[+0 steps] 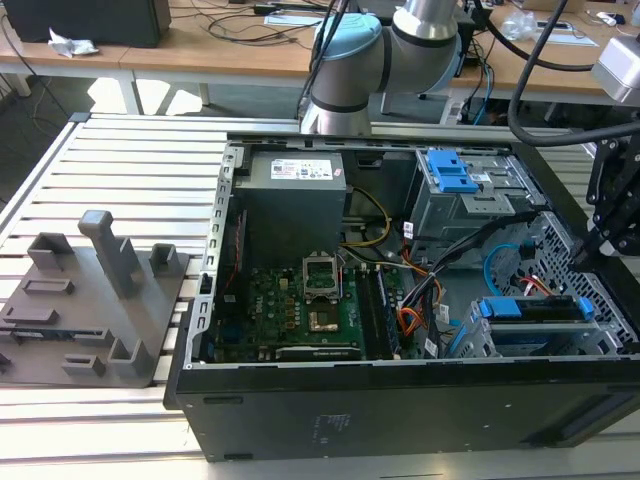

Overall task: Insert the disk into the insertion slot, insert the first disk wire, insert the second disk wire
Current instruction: 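Insert the second disk wire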

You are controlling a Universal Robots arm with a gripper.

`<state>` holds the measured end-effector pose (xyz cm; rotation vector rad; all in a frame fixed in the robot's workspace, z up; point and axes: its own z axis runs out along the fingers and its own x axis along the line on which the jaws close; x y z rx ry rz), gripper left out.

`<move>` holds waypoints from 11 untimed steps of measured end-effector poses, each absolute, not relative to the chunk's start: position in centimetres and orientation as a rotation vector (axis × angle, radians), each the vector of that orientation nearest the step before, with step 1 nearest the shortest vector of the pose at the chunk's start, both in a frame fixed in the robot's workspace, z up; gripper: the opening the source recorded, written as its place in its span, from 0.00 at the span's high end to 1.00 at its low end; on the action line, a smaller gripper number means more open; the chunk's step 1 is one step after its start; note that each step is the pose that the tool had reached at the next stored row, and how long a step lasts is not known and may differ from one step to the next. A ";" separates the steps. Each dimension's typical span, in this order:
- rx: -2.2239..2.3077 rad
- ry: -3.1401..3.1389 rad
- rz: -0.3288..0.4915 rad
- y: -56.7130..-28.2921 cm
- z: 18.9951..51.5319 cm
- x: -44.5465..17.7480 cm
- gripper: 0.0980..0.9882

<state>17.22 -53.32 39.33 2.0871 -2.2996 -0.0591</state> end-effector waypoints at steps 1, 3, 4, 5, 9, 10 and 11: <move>2.087 -2.300 -0.059 -53.3 39.3 17.2 0.92; 2.087 -2.300 -0.059 -53.3 39.3 17.2 0.78; 2.087 -2.300 -0.059 -53.3 39.3 17.2 0.70; 2.087 -2.300 -0.059 -53.3 39.3 17.2 0.70; 2.087 -2.300 -0.059 -53.3 39.4 17.2 0.70; 2.090 -2.297 -0.059 -53.3 39.4 17.2 0.70; 2.119 -2.270 -0.058 -53.3 39.4 17.2 0.70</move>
